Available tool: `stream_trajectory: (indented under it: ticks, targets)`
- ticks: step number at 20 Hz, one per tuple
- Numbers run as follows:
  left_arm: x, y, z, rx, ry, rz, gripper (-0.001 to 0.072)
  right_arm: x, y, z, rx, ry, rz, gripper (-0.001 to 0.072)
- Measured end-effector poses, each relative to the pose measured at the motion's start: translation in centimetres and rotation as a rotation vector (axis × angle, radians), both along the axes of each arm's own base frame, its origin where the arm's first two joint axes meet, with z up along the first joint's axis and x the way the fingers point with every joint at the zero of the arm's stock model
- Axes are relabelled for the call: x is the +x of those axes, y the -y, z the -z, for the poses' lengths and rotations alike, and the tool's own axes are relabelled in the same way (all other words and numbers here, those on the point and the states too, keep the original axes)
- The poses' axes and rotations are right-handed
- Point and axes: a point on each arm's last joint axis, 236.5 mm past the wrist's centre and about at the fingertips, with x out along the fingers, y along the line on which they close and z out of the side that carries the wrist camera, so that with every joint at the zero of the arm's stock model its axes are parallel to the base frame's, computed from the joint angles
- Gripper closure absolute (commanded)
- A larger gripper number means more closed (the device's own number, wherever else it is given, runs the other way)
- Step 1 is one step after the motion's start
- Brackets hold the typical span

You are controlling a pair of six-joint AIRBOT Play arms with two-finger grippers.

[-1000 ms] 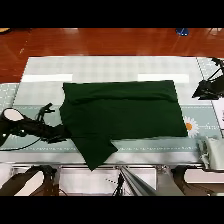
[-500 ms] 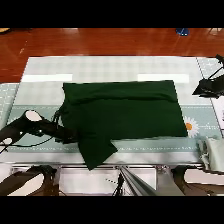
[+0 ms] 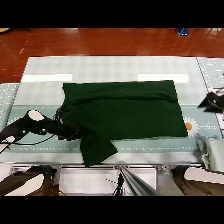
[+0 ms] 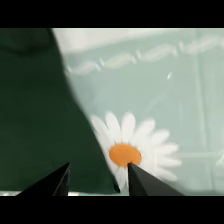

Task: Fold the shirts.

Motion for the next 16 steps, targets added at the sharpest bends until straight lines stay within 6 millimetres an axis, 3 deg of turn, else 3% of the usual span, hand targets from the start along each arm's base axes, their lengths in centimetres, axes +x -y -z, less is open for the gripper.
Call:
stream_trajectory:
  ticks: [3,7,13,14,16]
  targets:
    - [0.0,0.0,0.0,0.0,0.002,0.004,0.0674,-4.0,-0.7,2.7,0.053,-0.069,0.027,0.0256]
    - [-0.1,0.0,0.0,-0.001,0.003,0.007,0.0673,-7.2,-2.6,5.7,0.108,-0.121,0.028,0.0255]
    - [0.0,0.2,-0.2,-0.013,0.019,0.027,0.0673,-8.6,-6.5,7.8,0.231,-0.116,0.067,0.0259]
    - [0.0,0.2,-0.2,-0.017,0.022,0.028,0.0674,-8.6,-7.0,8.0,0.241,-0.113,0.068,0.0308]
    - [0.3,0.4,-0.4,-0.026,0.033,0.028,0.0674,-8.1,-8.0,8.5,0.238,-0.097,0.049,0.0537]
